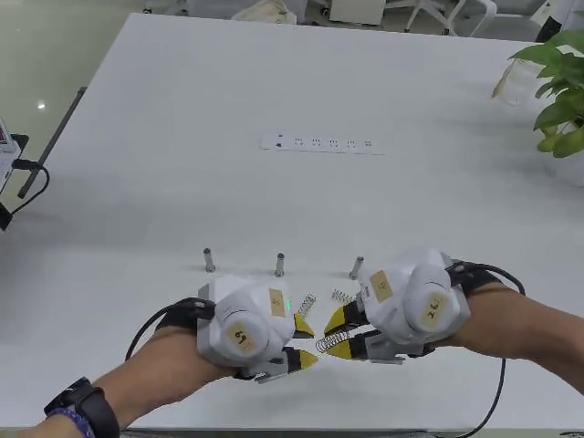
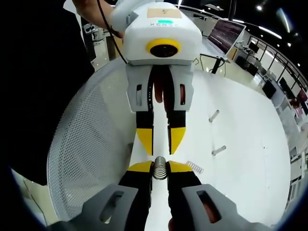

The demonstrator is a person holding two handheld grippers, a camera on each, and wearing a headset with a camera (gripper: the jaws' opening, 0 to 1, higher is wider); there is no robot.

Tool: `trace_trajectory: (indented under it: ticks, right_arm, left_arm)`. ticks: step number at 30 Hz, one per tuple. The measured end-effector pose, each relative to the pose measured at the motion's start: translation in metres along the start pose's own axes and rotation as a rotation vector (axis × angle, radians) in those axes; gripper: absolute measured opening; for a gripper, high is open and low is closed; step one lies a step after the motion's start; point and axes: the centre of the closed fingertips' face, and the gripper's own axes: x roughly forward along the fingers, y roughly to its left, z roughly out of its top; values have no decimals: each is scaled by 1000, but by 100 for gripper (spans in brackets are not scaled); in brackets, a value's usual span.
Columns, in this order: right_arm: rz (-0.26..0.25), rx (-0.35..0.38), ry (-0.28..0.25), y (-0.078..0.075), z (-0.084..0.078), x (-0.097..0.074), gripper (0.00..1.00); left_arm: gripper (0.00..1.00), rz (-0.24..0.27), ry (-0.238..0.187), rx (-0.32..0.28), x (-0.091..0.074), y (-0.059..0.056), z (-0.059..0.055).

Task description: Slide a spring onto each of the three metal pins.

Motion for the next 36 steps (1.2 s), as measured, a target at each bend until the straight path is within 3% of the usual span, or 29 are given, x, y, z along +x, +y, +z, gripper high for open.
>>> trace_trajectory:
  ticks: [4, 10, 14, 25, 36]
  right_arm:
    - [-3, 9, 11, -2, -5, 2, 9]
    - [2, 26, 24, -5, -11, 6, 9]
    - [2, 37, 30, -8, -13, 9, 9]
    - [-10, 59, 78, -19, -23, 19, 9]
    - [-15, 91, 94, -34, -22, 23, 9]
  left_arm:
    - [12, 30, -2, -42, -7, 6, -8]
    - [14, 87, -39, -142, -20, 21, -15]
    - [17, 109, -40, -159, -29, 26, -22]
    - [24, 207, -45, -265, -57, 44, -52]
    - [30, 309, -50, -347, -87, 58, -79]
